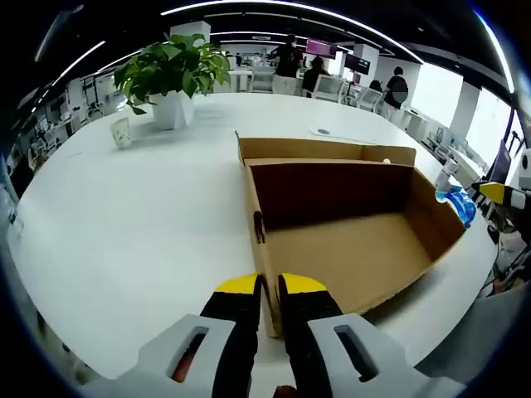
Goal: Operate the shoe box by opening the lid, removing the specified soft item, and placing it in the target area until the item is outside and the box remains undamaged.
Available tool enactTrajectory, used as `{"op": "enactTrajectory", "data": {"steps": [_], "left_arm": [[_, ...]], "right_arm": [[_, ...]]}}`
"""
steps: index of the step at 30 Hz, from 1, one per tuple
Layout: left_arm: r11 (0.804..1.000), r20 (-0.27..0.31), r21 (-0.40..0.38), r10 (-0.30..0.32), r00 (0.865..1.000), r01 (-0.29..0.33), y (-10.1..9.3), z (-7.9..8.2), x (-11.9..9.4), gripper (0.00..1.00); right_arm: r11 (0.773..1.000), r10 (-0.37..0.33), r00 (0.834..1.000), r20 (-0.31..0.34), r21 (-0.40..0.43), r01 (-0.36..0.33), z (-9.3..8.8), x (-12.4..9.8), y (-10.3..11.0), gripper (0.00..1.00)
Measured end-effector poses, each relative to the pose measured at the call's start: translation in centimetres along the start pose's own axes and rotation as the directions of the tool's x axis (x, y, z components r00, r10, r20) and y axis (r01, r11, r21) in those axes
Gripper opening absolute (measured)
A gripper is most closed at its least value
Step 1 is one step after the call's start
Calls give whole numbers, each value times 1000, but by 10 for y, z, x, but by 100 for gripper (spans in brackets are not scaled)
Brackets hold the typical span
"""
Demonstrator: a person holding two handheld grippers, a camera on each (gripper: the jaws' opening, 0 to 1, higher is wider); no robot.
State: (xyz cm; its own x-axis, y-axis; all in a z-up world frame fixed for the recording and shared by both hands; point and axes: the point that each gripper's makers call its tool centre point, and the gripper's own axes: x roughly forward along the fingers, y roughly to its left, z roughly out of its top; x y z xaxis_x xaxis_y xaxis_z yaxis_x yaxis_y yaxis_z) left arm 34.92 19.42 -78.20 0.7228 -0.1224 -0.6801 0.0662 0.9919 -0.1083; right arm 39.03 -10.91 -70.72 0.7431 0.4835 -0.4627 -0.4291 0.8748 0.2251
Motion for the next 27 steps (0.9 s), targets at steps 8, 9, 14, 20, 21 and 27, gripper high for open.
{"op": "enactTrajectory", "data": {"steps": [8,9,14,20,21,27], "left_arm": [[999,-7,20,37,999,-37,7,0,4,3],[999,-9,25,39,999,-39,9,-1,6,3],[999,-5,20,37,999,-37,11,-1,8,3],[999,-3,20,36,999,-36,11,-1,9,3],[999,-3,19,36,999,-36,11,-1,9,3],[999,-2,21,37,999,-37,11,-1,10,3]], "right_arm": [[1000,-13,1000,-22,-2,13,23,38,-13,33],[1000,-19,1000,-24,4,20,25,42,-16,33],[998,-50,998,-44,32,51,37,69,-29,33],[996,-62,996,-62,52,66,47,95,-43,32],[996,-64,996,-69,56,68,48,100,-45,32],[995,-72,993,-91,59,78,51,117,-48,32]]}}
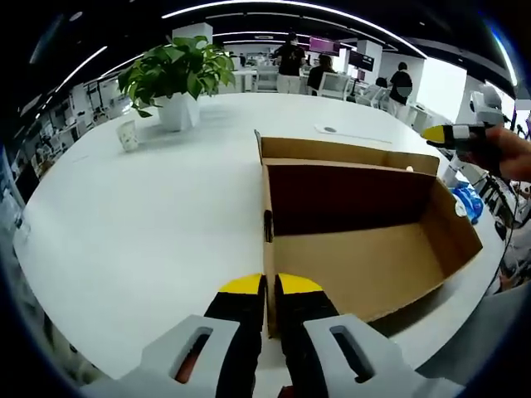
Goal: Operate the shoe box by opening the lid, removing the specified soft item, and placing it in the target area until the item is outside and the box remains undamaged.
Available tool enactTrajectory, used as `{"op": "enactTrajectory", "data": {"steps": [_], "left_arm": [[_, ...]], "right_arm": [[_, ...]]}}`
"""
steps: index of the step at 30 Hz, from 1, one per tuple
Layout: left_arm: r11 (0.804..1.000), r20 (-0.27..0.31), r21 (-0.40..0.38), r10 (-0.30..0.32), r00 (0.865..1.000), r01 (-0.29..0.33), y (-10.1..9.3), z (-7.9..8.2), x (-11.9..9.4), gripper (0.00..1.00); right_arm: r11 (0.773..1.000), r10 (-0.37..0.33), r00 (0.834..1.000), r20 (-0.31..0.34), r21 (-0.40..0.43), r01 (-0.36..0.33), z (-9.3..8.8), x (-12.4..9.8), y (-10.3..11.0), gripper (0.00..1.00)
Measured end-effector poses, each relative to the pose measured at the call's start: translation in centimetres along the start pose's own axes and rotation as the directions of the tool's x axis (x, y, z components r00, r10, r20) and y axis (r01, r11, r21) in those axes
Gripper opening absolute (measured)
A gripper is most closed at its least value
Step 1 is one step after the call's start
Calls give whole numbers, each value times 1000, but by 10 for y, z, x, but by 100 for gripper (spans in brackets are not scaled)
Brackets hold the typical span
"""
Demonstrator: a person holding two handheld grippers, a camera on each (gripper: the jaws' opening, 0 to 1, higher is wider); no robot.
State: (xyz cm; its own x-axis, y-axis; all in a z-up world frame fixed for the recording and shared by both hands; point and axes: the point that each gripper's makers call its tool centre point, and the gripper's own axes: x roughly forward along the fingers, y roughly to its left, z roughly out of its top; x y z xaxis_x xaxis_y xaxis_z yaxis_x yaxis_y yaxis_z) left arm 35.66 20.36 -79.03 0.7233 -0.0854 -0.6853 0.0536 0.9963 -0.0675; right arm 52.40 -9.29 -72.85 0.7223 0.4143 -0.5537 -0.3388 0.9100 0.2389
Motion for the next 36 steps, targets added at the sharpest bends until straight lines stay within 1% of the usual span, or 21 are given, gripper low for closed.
{"op": "enactTrajectory", "data": {"steps": [6,9,11,15,19,23,29,36], "left_arm": [[1000,2,1,2,1000,-2,0,0,0,3],[1000,2,2,2,1000,-2,0,0,0,3],[1000,2,2,2,1000,-2,-1,0,0,3],[1000,3,2,1,1000,-1,-1,0,-1,3],[1000,1,15,4,1000,-4,-1,0,-1,3],[1000,1,12,4,1000,-4,-1,0,-1,3],[1000,0,17,5,1000,-5,-1,0,-2,3],[1000,-2,22,7,1000,-7,-1,0,-2,3]], "right_arm": [[1000,-16,999,-38,-20,16,1,17,-7,31],[1000,-28,999,-44,-10,27,2,23,-12,30],[999,-32,999,-44,-25,31,5,28,-14,29],[997,-42,996,-80,-63,36,2,39,-19,28],[997,-43,992,-117,-69,35,-4,50,-23,27],[991,-40,987,-156,-134,20,-10,58,-21,27],[986,-52,978,-200,-166,18,-17,70,-25,24],[987,-62,969,-241,-160,24,-27,79,-30,17]]}}
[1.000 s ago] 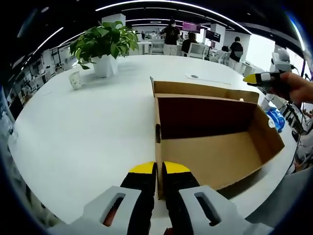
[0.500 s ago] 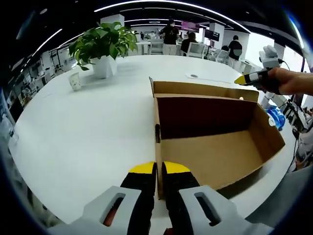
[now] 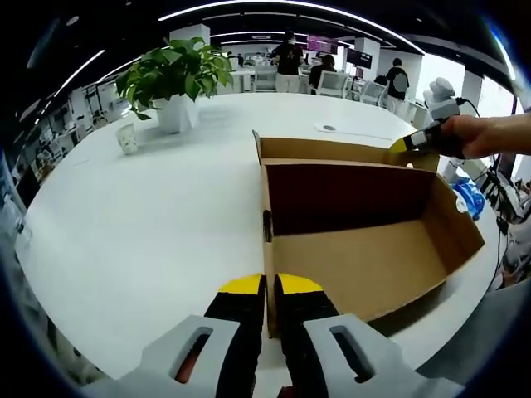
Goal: Operate the shoe box by opening the lid, removing the specified soft item, and placing it in the target area until the item is outside and the box remains undamaged.
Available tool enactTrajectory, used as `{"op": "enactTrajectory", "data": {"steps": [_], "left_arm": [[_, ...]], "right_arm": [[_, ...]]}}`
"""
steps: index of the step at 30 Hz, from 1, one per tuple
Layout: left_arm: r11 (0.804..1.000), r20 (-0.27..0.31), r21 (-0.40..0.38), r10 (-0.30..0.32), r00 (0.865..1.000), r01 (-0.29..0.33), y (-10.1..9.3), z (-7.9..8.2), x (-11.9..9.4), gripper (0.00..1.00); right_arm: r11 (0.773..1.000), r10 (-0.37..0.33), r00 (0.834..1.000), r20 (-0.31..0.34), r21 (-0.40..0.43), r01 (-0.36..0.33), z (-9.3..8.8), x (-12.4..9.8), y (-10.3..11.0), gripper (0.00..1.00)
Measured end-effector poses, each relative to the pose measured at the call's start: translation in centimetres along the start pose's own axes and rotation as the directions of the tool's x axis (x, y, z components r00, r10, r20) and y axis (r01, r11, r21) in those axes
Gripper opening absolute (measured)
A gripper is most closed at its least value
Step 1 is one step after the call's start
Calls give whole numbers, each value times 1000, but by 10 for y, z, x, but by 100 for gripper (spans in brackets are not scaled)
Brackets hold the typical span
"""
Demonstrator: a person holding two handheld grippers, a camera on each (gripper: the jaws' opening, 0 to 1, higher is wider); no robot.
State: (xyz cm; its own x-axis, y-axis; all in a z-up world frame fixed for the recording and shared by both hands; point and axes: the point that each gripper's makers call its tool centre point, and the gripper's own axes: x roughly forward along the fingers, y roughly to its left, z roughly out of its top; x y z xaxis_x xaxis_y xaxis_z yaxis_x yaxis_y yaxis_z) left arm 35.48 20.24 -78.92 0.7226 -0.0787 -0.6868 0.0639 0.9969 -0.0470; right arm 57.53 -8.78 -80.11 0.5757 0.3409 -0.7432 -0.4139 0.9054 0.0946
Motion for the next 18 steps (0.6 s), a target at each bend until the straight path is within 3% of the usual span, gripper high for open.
{"op": "enactTrajectory", "data": {"steps": [3,8,13,18], "left_arm": [[1000,0,6,1,1000,-1,0,0,0,3],[1000,-3,13,5,1000,-5,0,-1,1,3],[1000,-3,15,7,1000,-7,0,-1,1,3],[1000,-4,15,7,1000,-7,0,-2,2,3]], "right_arm": [[999,-33,999,-44,-38,31,-7,3,-2,8],[997,-75,996,-48,1,75,-2,0,-7,0],[997,-76,996,-44,-23,75,-2,-20,3,0],[998,-59,998,-26,9,59,4,-30,4,0]]}}
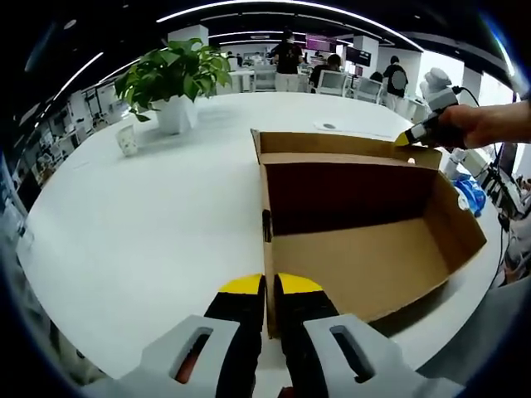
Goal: Operate the shoe box by opening the lid, removing the specified soft item, and placing it in the target area until the item is outside and the box remains undamaged.
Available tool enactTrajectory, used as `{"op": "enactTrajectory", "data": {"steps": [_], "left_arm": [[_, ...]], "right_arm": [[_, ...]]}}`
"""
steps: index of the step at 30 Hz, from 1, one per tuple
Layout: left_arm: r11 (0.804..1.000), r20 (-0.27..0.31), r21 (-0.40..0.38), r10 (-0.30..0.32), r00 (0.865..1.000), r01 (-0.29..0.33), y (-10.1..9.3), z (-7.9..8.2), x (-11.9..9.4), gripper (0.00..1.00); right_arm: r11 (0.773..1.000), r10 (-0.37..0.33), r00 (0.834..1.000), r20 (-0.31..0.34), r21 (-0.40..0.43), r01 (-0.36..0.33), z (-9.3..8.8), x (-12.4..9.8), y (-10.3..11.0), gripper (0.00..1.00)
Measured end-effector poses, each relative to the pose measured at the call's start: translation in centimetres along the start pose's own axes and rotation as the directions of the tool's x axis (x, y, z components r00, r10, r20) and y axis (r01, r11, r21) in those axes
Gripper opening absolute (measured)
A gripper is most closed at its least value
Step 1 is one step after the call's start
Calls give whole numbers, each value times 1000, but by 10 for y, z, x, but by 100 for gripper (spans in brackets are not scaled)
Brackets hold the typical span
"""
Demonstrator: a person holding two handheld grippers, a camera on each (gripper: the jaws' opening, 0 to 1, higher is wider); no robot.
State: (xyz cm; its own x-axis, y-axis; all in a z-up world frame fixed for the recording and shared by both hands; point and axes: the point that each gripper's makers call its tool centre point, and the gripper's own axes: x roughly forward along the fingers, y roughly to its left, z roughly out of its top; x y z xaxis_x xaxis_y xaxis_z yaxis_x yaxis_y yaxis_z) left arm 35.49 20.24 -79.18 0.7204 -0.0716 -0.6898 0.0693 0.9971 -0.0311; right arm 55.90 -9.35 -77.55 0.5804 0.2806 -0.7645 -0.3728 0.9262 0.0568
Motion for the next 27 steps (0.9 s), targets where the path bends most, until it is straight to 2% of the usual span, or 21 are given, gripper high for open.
{"op": "enactTrajectory", "data": {"steps": [5,14,27], "left_arm": [[1000,-2,5,4,1000,-4,0,-1,0,3],[1000,-3,1,2,1000,-2,-2,-1,-1,3],[1000,-7,11,-3,1000,3,-4,-1,-2,3]], "right_arm": [[1000,6,1000,26,7,-6,5,-21,4,0],[1000,11,996,89,-17,-10,29,-34,-5,0],[1000,3,981,193,-23,1,46,-71,-2,0]]}}
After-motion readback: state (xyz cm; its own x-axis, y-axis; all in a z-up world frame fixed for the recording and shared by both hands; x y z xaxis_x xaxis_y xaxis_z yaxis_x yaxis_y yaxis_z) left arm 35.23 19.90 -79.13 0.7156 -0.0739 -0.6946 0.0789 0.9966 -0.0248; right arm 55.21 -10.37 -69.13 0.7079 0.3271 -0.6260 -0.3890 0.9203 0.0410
